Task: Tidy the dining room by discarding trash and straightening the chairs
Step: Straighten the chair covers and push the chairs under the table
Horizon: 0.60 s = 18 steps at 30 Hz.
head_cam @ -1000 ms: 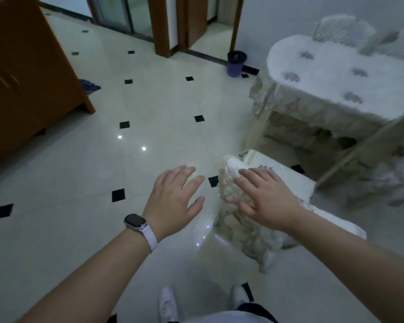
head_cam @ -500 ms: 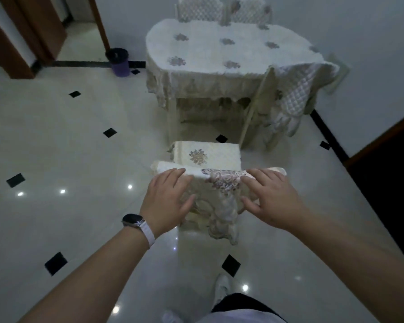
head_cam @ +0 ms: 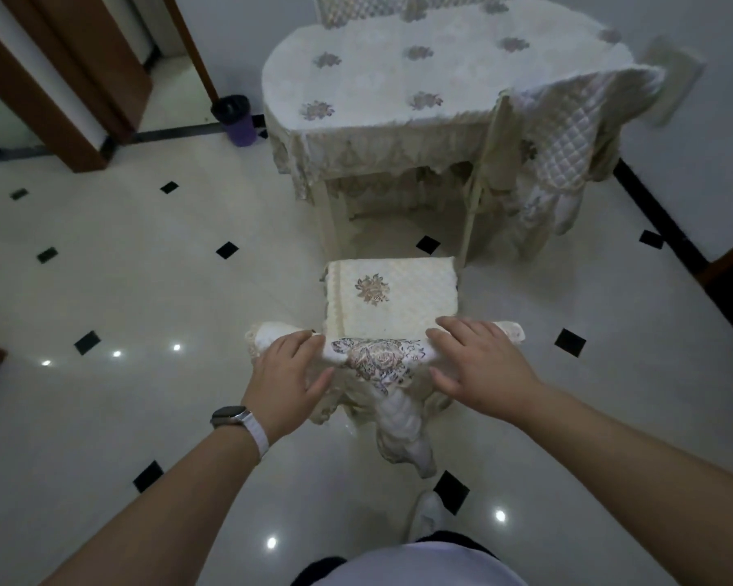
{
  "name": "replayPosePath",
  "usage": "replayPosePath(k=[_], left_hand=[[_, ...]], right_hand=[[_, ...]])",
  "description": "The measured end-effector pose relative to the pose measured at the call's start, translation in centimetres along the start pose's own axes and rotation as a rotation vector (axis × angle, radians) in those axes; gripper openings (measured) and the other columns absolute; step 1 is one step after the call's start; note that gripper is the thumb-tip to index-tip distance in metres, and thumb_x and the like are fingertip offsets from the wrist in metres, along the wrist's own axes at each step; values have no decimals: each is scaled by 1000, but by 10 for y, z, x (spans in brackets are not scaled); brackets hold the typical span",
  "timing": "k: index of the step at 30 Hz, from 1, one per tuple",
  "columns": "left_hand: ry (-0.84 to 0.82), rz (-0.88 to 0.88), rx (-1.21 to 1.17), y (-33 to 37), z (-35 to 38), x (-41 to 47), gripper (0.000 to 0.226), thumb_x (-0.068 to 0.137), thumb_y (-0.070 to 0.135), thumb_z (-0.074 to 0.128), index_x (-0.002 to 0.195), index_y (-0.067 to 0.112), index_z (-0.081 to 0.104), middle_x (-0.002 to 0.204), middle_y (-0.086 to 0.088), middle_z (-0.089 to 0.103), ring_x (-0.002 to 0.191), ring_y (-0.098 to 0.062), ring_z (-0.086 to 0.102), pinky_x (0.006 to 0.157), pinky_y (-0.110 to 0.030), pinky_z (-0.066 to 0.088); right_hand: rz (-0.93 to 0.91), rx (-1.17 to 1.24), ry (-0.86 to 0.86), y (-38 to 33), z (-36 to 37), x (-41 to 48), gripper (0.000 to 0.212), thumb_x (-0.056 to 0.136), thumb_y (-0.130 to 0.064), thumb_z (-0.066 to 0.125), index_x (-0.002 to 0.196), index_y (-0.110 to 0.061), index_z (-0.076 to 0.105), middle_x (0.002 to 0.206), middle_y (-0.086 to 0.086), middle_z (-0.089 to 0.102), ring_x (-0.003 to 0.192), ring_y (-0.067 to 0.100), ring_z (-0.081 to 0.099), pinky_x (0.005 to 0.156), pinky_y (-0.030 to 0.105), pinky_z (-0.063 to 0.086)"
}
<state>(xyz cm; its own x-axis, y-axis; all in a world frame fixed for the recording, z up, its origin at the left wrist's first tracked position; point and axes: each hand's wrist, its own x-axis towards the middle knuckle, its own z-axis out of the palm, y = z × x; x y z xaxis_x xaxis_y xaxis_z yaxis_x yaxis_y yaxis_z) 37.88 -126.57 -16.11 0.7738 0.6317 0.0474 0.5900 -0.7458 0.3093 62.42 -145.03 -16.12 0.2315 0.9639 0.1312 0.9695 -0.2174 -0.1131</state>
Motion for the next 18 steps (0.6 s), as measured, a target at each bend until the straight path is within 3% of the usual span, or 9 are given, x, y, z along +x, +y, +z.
replayPosePath(k=[5, 9, 13, 18], left_hand=[[1, -24, 19, 3, 5, 0, 60, 88, 57, 44, 128, 15, 60, 129, -6, 60, 119, -26, 53, 99, -44, 44], [-3, -23, 14, -1, 10, 9, 61, 88, 59, 43, 129, 17, 59, 131, -4, 59, 122, -26, 51, 100, -45, 43], [29, 27, -16, -9, 22, 15, 55, 90, 56, 44, 127, 18, 57, 129, -3, 59, 124, -25, 48, 102, -48, 39], [60, 131, 3, -23, 33, 29, 40, 86, 48, 48, 111, 17, 57, 108, -5, 63, 103, -27, 55, 100, -55, 39]], right_hand=[[-27, 81, -68, 10, 18, 3, 52, 77, -51, 53, 116, -19, 61, 111, 1, 64, 101, 24, 61, 87, 37, 47], [-18, 126, -56, 16, 24, 11, 47, 73, -45, 69, 112, -21, 62, 102, -3, 63, 92, 22, 61, 79, 34, 47], [-24, 105, -74, 17, 25, 17, 42, 73, -48, 56, 106, -22, 62, 96, -5, 63, 85, 20, 61, 73, 32, 44], [-70, 92, -124, 20, 25, 25, 41, 73, -47, 52, 98, -18, 63, 88, -1, 60, 75, 23, 59, 64, 32, 45]])
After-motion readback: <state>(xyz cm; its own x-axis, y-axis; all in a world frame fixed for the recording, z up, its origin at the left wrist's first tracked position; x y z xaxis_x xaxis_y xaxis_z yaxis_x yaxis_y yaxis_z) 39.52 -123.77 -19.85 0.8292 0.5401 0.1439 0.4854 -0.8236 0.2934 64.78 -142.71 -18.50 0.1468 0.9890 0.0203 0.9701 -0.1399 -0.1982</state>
